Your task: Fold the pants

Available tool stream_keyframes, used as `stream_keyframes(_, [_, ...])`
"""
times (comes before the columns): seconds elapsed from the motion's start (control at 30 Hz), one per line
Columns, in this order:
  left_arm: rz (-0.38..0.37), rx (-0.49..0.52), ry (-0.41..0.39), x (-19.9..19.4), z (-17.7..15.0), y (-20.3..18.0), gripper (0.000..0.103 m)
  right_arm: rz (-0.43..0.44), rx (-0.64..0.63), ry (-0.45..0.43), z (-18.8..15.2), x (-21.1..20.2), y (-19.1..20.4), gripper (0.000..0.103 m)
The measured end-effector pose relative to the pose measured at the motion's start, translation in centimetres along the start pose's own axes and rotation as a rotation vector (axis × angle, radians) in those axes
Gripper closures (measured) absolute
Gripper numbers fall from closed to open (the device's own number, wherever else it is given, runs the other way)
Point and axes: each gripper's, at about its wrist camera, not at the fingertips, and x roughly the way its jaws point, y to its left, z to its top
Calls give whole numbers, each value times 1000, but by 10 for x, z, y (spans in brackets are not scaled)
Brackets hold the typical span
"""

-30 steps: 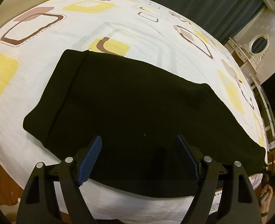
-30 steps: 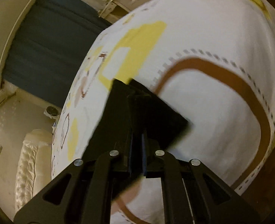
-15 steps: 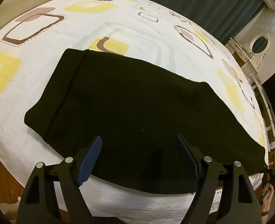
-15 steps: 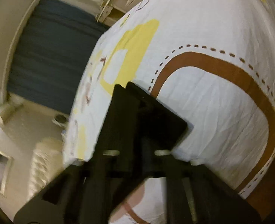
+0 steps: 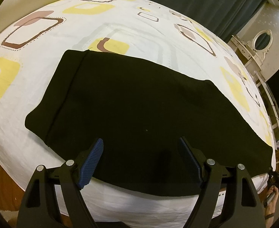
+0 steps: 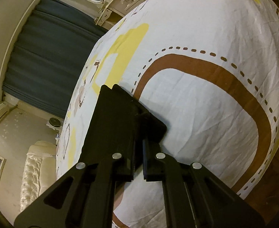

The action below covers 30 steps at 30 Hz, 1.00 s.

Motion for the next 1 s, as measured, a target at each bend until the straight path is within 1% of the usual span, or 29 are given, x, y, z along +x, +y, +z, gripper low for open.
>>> stream_keyframes(0.13, [3, 15, -6, -1, -1, -1, 24, 59, 26, 5, 1, -10, -9, 97])
stream_keyframes(0.2, [12, 41, -15, -3, -1, -3, 24, 75, 30, -16, 2, -21, -13, 91])
stream_keyframes(0.27, [20, 72, -31, -6, 0, -7, 24, 52, 20, -54, 7, -34, -14, 75])
stream_keyframes(0.3, [22, 88, -45, -10, 1, -9, 24, 52, 10, -76, 13, -41, -14, 57])
stream_keyframes(0.33, [24, 100, -58, -12, 2, -11, 23, 65, 3, -81, 19, -44, -13, 52])
stream_keyframes(0.37, [26, 106, -65, -13, 3, -11, 22, 73, -7, -73, 25, -44, -11, 52])
stream_keyframes(0.43, [30, 112, -75, -16, 5, -12, 21, 98, -43, -20, 40, -36, -3, 51])
stream_keyframes(0.5, [23, 107, -75, -17, 5, -12, 21, 81, -93, 19, 53, -25, 7, 51])
stream_keyframes(0.53, [18, 102, -75, -17, 5, -11, 21, 80, -119, 62, 60, -14, 12, 51])
stream_keyframes(0.57, [17, 98, -76, -17, 4, -11, 21, 67, -139, 99, 65, -4, 16, 51])
stream_keyframes(0.6, [17, 92, -77, -17, 4, -9, 21, 39, -168, 121, 70, 4, 21, 51])
stream_keyframes(0.67, [19, 88, -80, -17, 4, -7, 21, 18, -200, 174, 75, 19, 26, 51])
stream_keyframes(0.7, [15, 91, -82, -17, 4, -6, 21, -8, -221, 195, 77, 27, 29, 51])
stream_keyframes(0.8, [18, 106, -88, -16, 5, -2, 21, -9, -243, 236, 80, 42, 35, 51])
stream_keyframes(0.87, [29, 108, -96, -17, 5, 1, 21, 0, -250, 248, 81, 47, 37, 51])
stream_keyframes(1.0, [34, 77, -86, -14, 7, 9, 21, 2, -263, 287, 78, 60, 42, 51])
